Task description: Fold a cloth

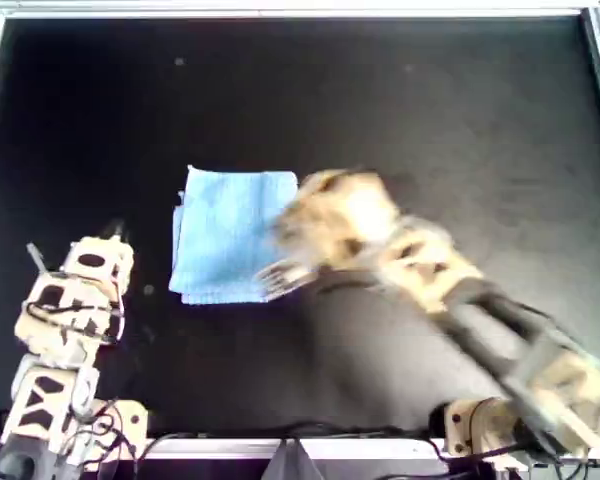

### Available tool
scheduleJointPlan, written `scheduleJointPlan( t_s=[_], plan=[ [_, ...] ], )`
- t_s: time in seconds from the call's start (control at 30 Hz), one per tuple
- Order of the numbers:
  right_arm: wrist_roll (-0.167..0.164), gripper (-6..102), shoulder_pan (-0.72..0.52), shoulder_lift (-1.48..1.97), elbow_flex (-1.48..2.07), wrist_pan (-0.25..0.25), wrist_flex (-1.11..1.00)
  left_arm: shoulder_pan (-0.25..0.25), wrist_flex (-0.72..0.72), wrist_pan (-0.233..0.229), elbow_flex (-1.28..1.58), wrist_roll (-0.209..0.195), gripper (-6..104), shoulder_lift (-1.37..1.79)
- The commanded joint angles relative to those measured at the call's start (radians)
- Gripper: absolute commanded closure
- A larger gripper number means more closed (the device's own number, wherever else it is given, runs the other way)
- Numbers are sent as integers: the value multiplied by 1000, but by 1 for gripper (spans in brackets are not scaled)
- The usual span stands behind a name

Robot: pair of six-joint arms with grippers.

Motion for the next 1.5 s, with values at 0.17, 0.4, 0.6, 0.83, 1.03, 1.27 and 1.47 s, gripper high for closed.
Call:
scheduleJointPlan(
  t_s=[0.17,0.4,0.6,0.83,1.03,1.27,1.47],
  plan=[
    [-3,97,-560,472,334,-11,9,26,0,2,-26,8,46,81],
    [-2,97,-712,841,626,2,9,26,2,3,-6,8,46,81],
    [-3,97,-712,1154,943,5,9,26,2,3,-6,8,46,77],
    [-5,97,-712,1440,1276,6,9,35,2,2,-6,8,46,64],
    [-5,97,-712,1606,1451,6,9,137,5,3,-6,-6,46,61],
    [-5,97,-713,1603,1462,6,20,140,5,23,-6,6,46,12],
    [-5,97,-730,1608,1462,8,20,147,20,23,-6,-6,46,12]
  ],
)
